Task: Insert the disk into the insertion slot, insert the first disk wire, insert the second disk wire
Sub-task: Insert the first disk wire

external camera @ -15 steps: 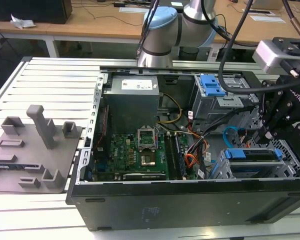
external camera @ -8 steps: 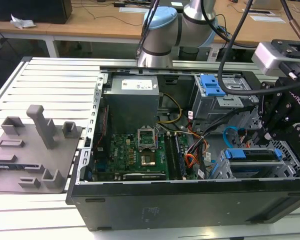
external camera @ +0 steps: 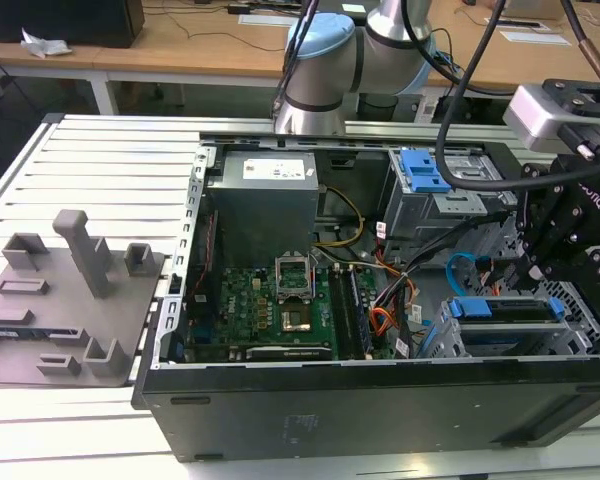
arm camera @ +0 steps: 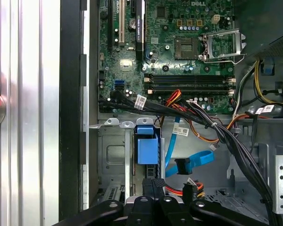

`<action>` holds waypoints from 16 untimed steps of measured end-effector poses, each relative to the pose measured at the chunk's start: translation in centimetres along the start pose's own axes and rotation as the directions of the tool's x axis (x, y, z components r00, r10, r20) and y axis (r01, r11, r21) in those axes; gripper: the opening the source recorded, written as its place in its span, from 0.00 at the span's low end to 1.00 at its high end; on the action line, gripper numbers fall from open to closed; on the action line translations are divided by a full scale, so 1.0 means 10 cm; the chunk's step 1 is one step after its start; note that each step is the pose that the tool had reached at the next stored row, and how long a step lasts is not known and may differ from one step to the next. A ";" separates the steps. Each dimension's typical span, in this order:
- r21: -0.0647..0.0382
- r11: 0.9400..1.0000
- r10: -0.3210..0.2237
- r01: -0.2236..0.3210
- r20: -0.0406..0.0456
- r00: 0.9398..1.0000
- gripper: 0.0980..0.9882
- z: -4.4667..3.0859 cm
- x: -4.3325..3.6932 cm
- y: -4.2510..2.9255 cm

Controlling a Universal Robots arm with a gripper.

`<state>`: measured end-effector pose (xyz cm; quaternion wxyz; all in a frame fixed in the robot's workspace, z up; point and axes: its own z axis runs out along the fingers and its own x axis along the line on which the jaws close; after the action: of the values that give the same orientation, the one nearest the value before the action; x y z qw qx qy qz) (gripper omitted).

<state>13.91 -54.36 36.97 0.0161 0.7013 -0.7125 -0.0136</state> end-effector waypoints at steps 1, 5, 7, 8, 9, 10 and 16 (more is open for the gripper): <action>0.000 1.000 0.000 0.000 0.000 1.000 0.02 0.000 0.000 0.000; 0.000 1.000 0.000 0.000 0.000 1.000 0.22 0.001 0.000 0.000; 0.000 1.000 0.000 0.000 0.000 1.000 0.30 0.003 -0.001 0.000; 0.000 1.000 0.000 0.000 0.000 1.000 0.30 0.001 -0.014 0.001; 0.000 1.000 0.000 0.000 0.000 1.000 0.30 0.001 -0.026 0.001; 0.000 1.000 0.000 0.000 0.000 1.000 0.30 0.001 -0.042 0.001; 0.000 1.000 0.000 0.000 0.000 1.000 0.30 0.000 -0.271 0.004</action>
<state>13.91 -51.65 36.97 0.0161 0.7013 -0.7125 -0.0136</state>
